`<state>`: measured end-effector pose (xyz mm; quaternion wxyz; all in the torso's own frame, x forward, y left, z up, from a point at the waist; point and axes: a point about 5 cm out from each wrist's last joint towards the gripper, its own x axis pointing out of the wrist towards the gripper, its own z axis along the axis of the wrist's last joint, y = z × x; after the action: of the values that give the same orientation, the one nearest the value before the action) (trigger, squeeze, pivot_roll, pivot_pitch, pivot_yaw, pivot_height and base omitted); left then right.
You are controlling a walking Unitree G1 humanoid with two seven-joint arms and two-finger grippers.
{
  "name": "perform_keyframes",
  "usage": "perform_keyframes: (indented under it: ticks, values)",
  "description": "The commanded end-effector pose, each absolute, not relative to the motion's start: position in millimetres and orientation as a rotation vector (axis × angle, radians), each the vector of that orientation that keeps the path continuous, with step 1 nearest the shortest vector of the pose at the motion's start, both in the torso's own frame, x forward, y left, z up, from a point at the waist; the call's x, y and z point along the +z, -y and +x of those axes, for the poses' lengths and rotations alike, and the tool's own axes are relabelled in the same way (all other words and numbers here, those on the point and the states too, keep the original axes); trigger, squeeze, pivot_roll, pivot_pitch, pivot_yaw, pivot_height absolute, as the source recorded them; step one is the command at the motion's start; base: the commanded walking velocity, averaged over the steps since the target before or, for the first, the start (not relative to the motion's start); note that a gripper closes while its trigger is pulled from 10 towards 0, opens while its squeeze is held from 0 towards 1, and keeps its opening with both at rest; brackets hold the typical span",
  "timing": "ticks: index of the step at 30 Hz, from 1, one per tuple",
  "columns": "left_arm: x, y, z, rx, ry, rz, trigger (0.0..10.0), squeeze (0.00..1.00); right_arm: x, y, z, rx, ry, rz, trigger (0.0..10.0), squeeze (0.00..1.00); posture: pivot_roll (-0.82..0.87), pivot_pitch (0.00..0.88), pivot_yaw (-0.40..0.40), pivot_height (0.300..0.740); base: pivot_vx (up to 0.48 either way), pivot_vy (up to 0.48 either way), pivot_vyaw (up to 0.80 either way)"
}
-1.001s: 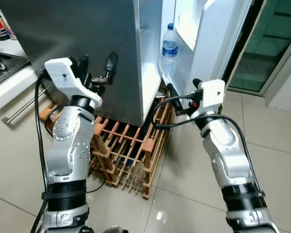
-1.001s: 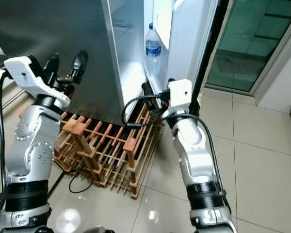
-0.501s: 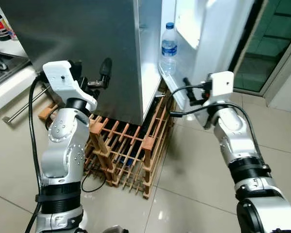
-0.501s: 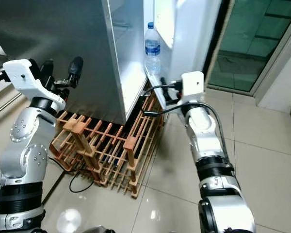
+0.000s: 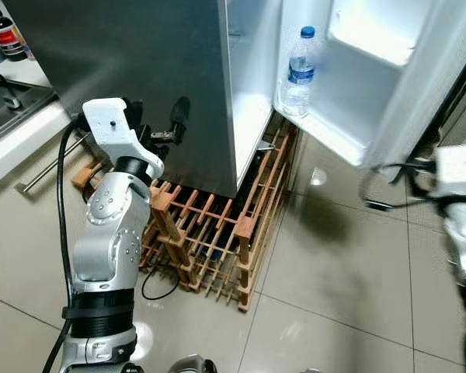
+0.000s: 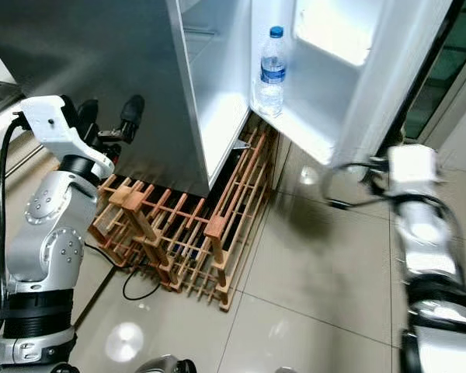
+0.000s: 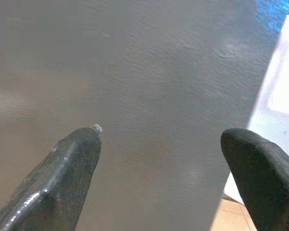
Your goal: Restocking fridge
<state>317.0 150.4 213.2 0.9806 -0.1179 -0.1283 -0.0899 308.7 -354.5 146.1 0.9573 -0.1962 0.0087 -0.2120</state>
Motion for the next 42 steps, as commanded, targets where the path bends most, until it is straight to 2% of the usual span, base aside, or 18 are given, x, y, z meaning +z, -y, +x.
perform_keyframes:
  ticks: [1,4,6,7,8,10,11,12,15,16,18,20,25,32,42]
  values:
    - [215.2,-147.7,319.2,-0.193,0.257,-0.242,10.0,0.0,161.3,362.7,305.7,-0.498,0.065,-0.4,10.0,0.0,-0.09,0.058,0.126,0.74,0.0,0.0,0.0]
    - [213.8,-146.0,320.2,-0.196,0.251,-0.244,10.0,0.0,169.5,361.3,304.1,-0.504,0.129,-0.398,10.0,0.0,-0.09,0.056,0.125,0.74,0.0,0.0,0.0]
    - [213.8,-146.0,321.3,-0.197,0.252,-0.243,10.0,0.0,168.7,347.6,309.7,-0.44,0.156,-0.387,10.0,0.01,-0.09,0.05,0.123,0.74,0.0,0.0,0.0]
    - [213.8,-146.3,322.1,-0.195,0.252,-0.243,10.0,0.0,167.0,331.1,316.2,-0.365,0.18,-0.347,10.0,0.01,-0.09,0.048,0.123,0.74,0.0,0.0,0.0]
    - [213.8,-146.3,322.1,-0.195,0.252,-0.243,10.0,0.0,167.0,331.1,316.2,-0.365,0.18,-0.347,10.0,0.01,-0.09,0.048,0.123,0.74,0.0,0.0,0.0]
    - [211.7,-147.9,324.2,-0.177,0.245,-0.225,10.0,0.0,159.4,294.1,327.9,-0.207,0.184,-0.279,10.0,0.01,-0.09,0.04,0.117,0.74,0.0,0.0,0.0]
    - [208.8,-151.1,326.2,-0.157,0.238,-0.212,10.0,0.0,153.2,258.5,334.4,-0.07,0.186,-0.216,10.0,0.01,-0.09,0.035,0.112,0.74,0.0,0.0,0.0]
    - [208.8,-151.1,326.2,-0.157,0.238,-0.212,10.0,0.0,153.2,258.5,334.4,-0.07,0.186,-0.216,10.0,0.01,-0.09,0.035,0.112,0.74,0.0,0.0,0.0]
    - [202.1,-163.7,325.5,-0.105,0.232,-0.124,10.0,0.0,148.1,222.4,335.2,0.022,0.193,-0.146,10.0,0.01,-0.08,0.026,0.103,0.74,0.0,0.0,0.0]
    - [202.1,-163.7,325.5,-0.105,0.232,-0.124,10.0,0.0,148.1,222.4,335.2,0.022,0.193,-0.146,10.0,0.01,-0.08,0.026,0.103,0.74,0.0,0.0,0.0]
    - [188.9,-185.3,320.5,-0.022,0.186,-0.065,10.0,0.0,145.8,187.1,330.1,0.123,0.212,-0.099,10.0,0.01,-0.05,0.028,0.094,0.74,0.0,0.0,0.0]
    - [179.8,-200.9,315.1,0.051,0.15,-0.057,10.0,0.0,143.3,168.3,325.4,0.174,0.216,-0.058,10.0,0.01,-0.03,0.027,0.082,0.74,0.0,0.0,0.0]
    - [179.8,-202.4,312.4,0.082,0.172,-0.032,10.0,0.0,137.5,169.0,326.3,0.137,0.176,-0.014,10.0,0.01,-0.02,0.021,0.059,0.74,0.0,-0.062,0.0]
    - [179.2,-193.8,315.6,0.068,0.176,-0.028,10.0,0.0,144.5,186.4,330.0,0.082,0.164,-0.042,10.0,0.01,-0.02,0.018,0.056,0.74,0.0,-0.47,0.0]
    - [179.3,-185.3,321.7,0.059,0.167,-0.058,10.0,0.0,151.3,197.0,335.2,0.031,0.16,-0.076,10.0,0.02,-0.06,0.024,0.068,0.74,0.0,-0.452,0.0]
